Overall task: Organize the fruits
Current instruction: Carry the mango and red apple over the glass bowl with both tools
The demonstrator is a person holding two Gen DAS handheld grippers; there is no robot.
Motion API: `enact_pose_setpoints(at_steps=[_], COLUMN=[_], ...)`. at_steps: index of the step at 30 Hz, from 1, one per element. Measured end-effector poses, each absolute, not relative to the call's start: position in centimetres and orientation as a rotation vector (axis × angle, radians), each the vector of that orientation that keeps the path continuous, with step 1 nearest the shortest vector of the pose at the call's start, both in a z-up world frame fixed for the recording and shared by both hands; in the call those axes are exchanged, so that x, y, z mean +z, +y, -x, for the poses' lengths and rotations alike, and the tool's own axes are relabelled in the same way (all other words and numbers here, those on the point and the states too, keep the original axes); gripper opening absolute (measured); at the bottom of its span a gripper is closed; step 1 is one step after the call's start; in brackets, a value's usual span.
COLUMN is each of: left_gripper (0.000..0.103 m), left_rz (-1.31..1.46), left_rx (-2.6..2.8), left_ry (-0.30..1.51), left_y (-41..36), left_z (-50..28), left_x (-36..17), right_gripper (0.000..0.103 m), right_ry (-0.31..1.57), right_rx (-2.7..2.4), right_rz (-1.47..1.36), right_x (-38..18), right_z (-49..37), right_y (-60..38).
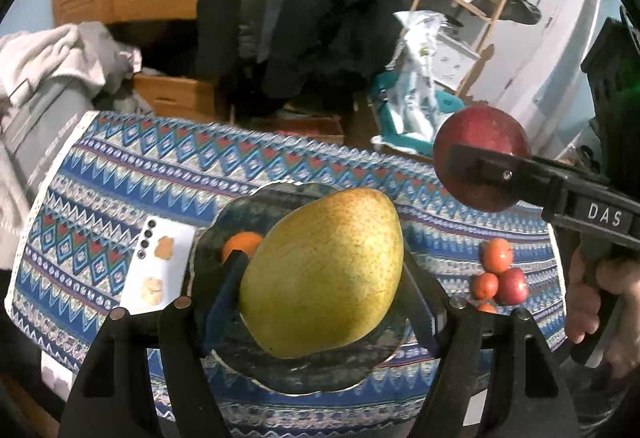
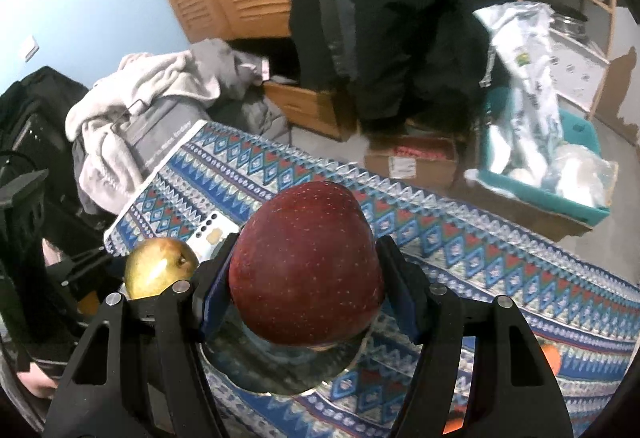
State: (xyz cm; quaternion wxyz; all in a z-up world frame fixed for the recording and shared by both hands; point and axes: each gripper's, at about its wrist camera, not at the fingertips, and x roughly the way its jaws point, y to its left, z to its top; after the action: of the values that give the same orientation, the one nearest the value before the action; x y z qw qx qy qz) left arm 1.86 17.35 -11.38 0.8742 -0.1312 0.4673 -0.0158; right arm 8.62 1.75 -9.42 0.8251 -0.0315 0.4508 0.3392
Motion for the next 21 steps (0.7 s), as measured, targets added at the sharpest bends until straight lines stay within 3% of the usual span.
enact_pose_setpoints(at_steps=[21], left_gripper=[0.076], left_rz=[0.307], left_rx=[0.097], left_ry=[1.154], left_y=[20.6], left_z=[-1.9], left_x=[-19.4], right_gripper=[0.067], right_ry=[1.158], right_rx=[0.750], right_rz=[0.128], right_x=[-18.2], right_z=[-10.1], right_y=[9.2])
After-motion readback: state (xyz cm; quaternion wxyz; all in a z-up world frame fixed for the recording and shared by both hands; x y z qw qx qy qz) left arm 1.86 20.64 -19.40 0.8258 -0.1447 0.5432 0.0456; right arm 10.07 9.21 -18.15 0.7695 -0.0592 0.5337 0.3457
